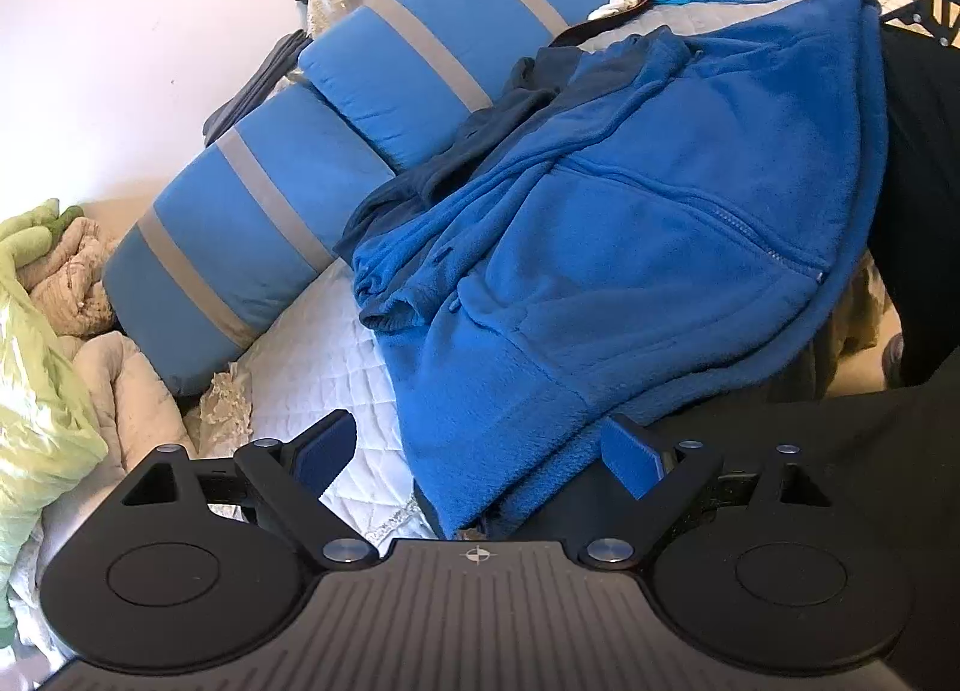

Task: Fold clothes
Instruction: 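Move both grippers to the fleece hem edge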

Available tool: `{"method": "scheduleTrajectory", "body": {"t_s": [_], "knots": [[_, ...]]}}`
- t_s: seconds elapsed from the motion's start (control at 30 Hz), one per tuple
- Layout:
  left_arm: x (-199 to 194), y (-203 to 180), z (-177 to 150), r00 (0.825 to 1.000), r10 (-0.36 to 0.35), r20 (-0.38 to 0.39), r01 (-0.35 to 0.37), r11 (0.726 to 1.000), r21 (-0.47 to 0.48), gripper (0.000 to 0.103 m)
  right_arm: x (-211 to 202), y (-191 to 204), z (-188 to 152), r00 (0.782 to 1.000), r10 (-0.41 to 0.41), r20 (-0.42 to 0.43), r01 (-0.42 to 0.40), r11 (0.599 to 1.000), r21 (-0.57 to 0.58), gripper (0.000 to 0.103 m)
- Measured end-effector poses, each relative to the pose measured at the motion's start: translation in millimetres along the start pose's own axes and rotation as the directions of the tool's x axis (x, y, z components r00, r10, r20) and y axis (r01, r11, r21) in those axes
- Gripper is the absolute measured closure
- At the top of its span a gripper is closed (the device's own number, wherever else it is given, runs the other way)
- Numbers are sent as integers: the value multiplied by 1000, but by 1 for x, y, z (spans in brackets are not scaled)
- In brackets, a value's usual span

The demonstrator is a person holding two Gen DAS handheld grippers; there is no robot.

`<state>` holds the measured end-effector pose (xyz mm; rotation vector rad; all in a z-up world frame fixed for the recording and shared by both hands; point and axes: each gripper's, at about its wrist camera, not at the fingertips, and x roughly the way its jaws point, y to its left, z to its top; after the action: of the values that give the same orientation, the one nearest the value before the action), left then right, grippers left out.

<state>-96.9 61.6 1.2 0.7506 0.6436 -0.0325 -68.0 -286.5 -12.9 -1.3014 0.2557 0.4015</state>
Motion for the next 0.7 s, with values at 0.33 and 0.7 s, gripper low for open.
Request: {"method": "scheduleTrajectory", "body": {"t_s": [0.33, 0.7], "knots": [[-4, 10, -3, 1000, 29, -13, -28, 997, 72, 13, 8, 0, 10, 1000, -20, 4, 21, 995, -101, 0], [6, -2, -2, 998, 47, -42, -28, 927, 375, 13, 4, 10, 13, 995, 41, 93, -15, 964, -265, 4]]}}
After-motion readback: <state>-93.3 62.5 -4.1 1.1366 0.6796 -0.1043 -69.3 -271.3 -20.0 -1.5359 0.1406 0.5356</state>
